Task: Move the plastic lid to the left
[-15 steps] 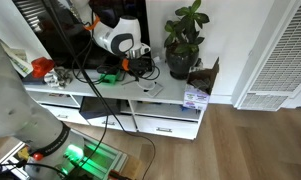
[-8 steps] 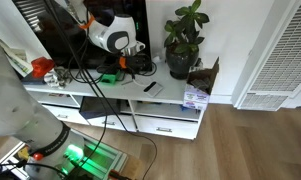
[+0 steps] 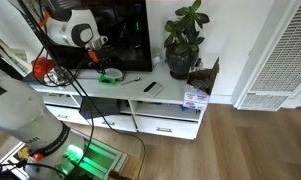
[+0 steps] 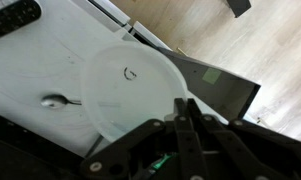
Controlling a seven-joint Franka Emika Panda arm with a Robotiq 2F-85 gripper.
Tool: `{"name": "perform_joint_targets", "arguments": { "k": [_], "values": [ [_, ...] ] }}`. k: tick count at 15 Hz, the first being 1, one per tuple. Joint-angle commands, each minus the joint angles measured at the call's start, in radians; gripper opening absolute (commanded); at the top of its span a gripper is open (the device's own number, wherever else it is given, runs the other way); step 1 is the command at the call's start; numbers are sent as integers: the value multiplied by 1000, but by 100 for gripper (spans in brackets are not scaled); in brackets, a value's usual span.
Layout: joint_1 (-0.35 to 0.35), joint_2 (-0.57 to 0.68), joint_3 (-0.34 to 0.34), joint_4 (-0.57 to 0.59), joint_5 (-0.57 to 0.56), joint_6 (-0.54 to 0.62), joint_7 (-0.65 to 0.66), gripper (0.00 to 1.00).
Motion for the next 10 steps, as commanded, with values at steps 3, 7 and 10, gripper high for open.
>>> {"name": "perform_joint_targets", "arguments": {
  "k": [3, 7, 10],
  "values": [
    [234, -188, 45, -108, 30, -23, -68, 1],
    [418, -238, 104, -98, 3, -42, -40, 1],
    [521, -214, 141, -54, -22, -36, -61, 1]
  ]
}}
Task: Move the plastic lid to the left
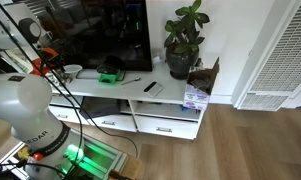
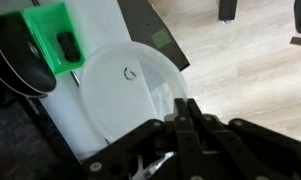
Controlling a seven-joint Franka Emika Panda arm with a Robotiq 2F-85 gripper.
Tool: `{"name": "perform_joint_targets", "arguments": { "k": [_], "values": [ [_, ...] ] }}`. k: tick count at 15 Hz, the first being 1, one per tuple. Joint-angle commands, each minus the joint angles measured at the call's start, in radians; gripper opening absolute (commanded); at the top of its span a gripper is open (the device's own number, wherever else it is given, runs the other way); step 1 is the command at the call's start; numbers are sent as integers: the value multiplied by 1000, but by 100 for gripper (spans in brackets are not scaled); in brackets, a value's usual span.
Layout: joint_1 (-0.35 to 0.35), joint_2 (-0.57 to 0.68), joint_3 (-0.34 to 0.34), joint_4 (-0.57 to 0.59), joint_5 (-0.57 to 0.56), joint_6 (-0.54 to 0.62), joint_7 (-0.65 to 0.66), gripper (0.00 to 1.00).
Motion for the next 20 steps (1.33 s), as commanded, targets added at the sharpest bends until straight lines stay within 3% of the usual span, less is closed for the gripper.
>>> {"name": "perform_joint_targets", "arguments": {
  "k": [1, 3, 10, 13, 16, 18, 20],
  "values": [
    [52, -1, -3, 6, -12, 1, 6, 5],
    [91, -1, 18, 15, -12, 1, 5, 5],
    [88, -1, 14, 16, -14, 1, -9, 5],
    [94, 139, 48, 91, -74, 11, -33, 1],
    [83, 319, 95, 176, -197, 55, -31, 1],
    [73, 433, 98, 238, -365, 88, 37, 1],
    [167, 523, -12, 313, -535, 78, 123, 1]
  ]
}}
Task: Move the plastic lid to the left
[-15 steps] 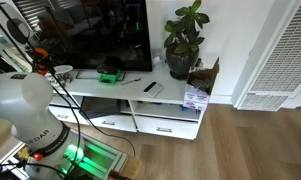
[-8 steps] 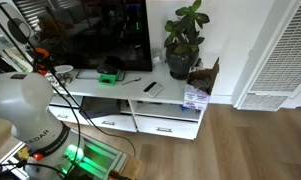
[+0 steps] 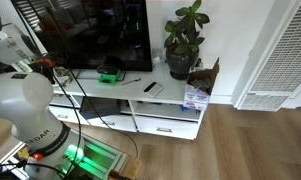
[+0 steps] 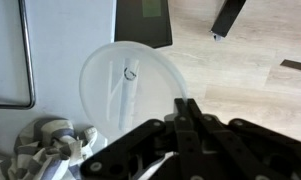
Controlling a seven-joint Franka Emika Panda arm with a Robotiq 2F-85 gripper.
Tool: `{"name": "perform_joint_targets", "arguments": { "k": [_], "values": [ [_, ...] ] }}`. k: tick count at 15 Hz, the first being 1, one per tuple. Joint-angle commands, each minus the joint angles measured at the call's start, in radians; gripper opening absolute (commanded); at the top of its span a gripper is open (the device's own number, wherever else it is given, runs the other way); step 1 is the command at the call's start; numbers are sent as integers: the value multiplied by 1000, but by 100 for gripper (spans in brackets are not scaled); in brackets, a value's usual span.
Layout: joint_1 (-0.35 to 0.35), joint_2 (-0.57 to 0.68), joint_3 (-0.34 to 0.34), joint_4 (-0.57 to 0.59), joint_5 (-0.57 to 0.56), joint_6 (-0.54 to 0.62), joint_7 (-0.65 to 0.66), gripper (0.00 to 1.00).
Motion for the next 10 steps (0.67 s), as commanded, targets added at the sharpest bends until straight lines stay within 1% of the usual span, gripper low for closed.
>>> {"name": "perform_joint_targets", "arguments": {
  "k": [1, 2, 3, 5, 8, 9, 10],
  "values": [
    [109, 217, -138, 177, -281, -9, 145, 1],
    [139, 274, -174, 228, -353, -5, 208, 1],
    [135, 327, -170, 278, -406, -16, 260, 1],
    [177, 416, -205, 371, -479, -23, 338, 1],
    [209, 534, -223, 496, -533, -36, 391, 1],
    [151, 458, -181, 399, -503, -15, 354, 5],
    [163, 494, -187, 435, -513, -18, 364, 5]
  ]
}}
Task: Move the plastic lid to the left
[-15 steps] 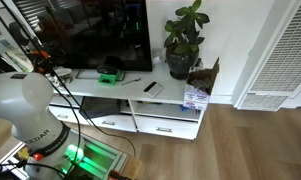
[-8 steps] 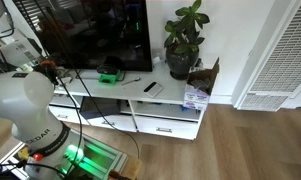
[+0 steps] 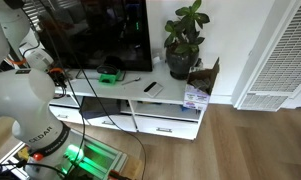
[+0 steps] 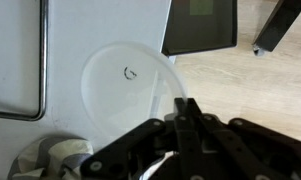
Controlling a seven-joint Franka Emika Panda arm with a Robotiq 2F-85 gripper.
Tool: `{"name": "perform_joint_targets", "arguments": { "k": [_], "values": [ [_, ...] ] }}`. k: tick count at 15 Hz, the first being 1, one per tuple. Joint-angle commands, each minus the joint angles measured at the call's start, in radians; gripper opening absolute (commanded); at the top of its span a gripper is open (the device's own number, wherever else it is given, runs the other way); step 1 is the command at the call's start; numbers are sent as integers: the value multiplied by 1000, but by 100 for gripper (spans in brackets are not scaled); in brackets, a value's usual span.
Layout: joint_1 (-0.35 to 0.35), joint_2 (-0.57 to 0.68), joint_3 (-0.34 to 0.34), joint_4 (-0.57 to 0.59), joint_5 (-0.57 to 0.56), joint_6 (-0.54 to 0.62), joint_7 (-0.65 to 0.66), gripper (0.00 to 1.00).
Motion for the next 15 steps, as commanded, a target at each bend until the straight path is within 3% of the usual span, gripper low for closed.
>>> {"name": "perform_joint_targets", "arguments": {
  "k": [1, 7, 8, 15],
  "values": [
    [-17, 27, 20, 28, -25, -14, 15, 5],
    [-15, 47, 17, 57, -25, -19, 14, 5],
    [19, 65, -36, 89, -67, 13, 78, 1],
    [-23, 160, -46, 184, -57, 65, 100, 1]
  ]
}}
